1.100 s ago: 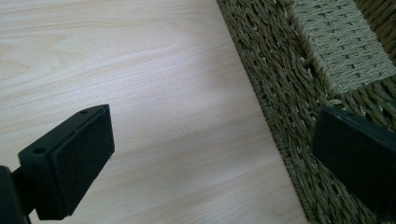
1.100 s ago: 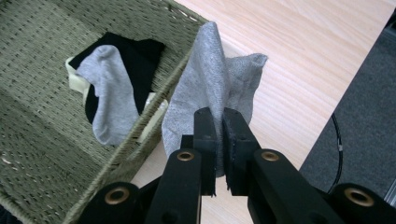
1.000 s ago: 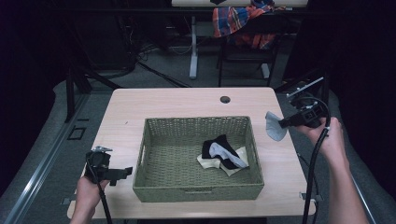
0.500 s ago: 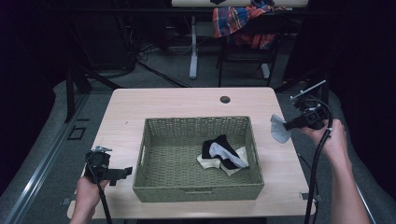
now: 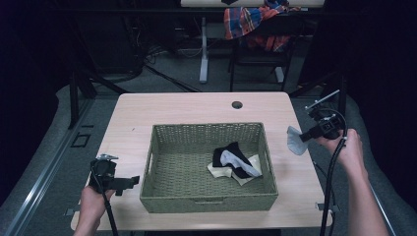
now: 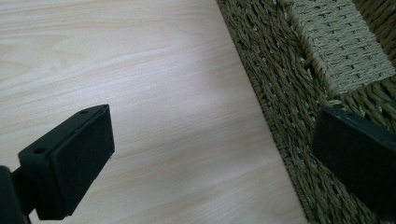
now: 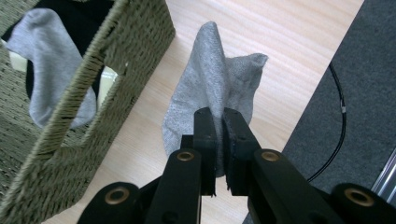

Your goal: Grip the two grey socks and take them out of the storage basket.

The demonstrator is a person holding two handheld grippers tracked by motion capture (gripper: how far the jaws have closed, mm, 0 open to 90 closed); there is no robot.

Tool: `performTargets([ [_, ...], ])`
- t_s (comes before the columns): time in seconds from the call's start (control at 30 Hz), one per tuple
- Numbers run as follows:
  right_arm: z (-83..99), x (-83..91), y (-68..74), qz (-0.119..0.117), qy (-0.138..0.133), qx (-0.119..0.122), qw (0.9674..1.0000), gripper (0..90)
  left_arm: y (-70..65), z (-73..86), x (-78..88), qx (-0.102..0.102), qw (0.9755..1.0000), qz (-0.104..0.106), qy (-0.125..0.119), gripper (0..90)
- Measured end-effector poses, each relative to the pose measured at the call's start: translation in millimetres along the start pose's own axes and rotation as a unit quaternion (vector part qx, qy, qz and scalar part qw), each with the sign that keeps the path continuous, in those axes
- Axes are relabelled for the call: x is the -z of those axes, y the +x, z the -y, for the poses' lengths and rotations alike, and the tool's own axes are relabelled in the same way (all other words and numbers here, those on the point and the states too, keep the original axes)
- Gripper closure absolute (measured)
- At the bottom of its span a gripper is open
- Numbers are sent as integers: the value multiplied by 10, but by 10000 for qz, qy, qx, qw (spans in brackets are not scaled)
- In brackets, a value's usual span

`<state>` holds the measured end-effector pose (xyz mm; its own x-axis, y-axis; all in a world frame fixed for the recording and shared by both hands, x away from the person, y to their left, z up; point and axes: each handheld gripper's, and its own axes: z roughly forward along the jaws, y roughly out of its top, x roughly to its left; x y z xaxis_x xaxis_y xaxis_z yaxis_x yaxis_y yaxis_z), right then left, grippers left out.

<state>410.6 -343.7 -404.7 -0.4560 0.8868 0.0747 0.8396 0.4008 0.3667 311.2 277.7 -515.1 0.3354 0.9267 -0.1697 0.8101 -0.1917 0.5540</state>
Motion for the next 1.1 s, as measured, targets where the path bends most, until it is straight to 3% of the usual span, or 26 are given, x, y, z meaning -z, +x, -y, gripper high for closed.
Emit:
performTargets([
  [0.43,35,-204,-123,22,347,-75,9994,856,0,0,1,-5,10000,3,-2,0],
  [0.77,43,-359,-140,11,601,-97,9981,856,1,0,1,0,10000,8,-3,0],
  [1.1,78,-534,-169,-54,661,-170,9977,856,3,1,1,-9,10000,6,-7,0],
])
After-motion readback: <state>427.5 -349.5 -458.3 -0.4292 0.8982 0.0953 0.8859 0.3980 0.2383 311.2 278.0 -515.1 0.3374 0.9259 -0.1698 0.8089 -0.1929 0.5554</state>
